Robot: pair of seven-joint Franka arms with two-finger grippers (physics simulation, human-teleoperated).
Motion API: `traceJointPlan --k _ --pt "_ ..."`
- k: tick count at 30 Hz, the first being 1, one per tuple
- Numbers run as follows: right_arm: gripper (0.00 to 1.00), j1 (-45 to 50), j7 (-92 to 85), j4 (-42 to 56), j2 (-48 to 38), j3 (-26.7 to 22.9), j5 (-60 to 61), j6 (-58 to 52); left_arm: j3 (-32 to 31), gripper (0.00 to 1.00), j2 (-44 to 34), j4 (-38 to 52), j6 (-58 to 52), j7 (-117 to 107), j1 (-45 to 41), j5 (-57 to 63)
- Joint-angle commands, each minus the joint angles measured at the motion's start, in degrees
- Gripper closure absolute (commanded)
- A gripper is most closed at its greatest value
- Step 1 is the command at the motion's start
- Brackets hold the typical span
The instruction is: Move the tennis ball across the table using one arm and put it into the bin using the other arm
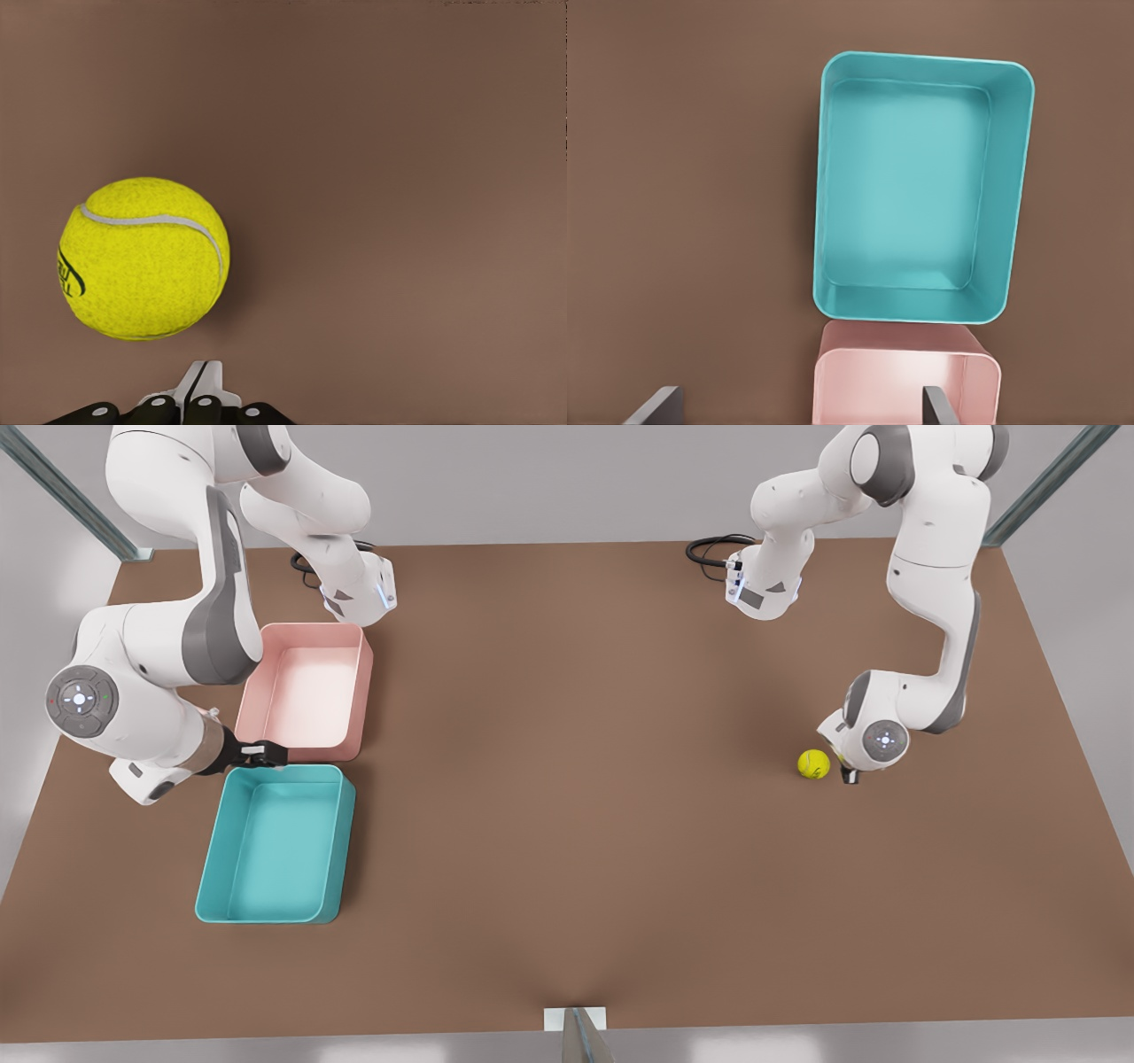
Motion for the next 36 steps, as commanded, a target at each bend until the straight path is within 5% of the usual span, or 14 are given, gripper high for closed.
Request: traceJointPlan --k 1,3,8,13,17,25,26,27,29,36 --pt "0.00 -0.1 -0.5 0.0 -0.1 0.0 0.0 -0.1 0.0 0.79 0.0 -0.9 0.5 -1.9 -2.0 -2.9" --pt "0.00 -0.1 -0.4 0.0 -0.1 0.0 0.0 -0.1 0.0 0.79 0.1 -1.9 -0.3 -10.2 -4.6 -5.5" --pt "0.00 0.0 -0.4 0.0 0.0 0.0 0.0 -0.1 -7.1 0.79 -1.5 6.6 -8.2 -39.1 -6.9 -43.4" --pt "0.00 0.3 -0.5 0.0 0.1 0.0 0.0 -0.1 -4.1 0.79 -3.6 8.9 -11.1 -38.9 -6.0 -39.4" --pt "0.00 0.3 -0.5 0.0 0.4 0.0 0.0 -0.1 -3.1 0.79 -3.8 41.0 -40.0 -69.1 -6.3 -28.3" --pt "0.00 0.3 -0.5 0.0 0.4 0.0 0.0 -0.1 -5.5 0.76 -3.9 57.7 -54.1 -74.2 -7.1 -26.6" --pt "0.00 0.3 -0.5 0.0 0.4 0.0 0.0 -0.1 -6.6 0.44 -4.4 58.1 -54.1 -80.4 -7.9 -25.4" --pt "0.00 0.3 -0.5 0.0 0.4 0.0 0.0 -0.1 -7.5 0.00 -4.4 57.6 -56.1 -86.3 -8.5 -24.2" --pt "0.00 0.2 -0.5 0.0 0.4 0.0 0.0 -0.1 -7.4 0.00 -5.0 58.0 -56.2 -93.8 -10.6 -17.7" --pt "0.00 0.3 -0.5 0.0 0.5 0.0 0.0 -0.1 -4.7 0.00 -5.7 57.6 -55.9 -99.7 -11.0 -23.4"
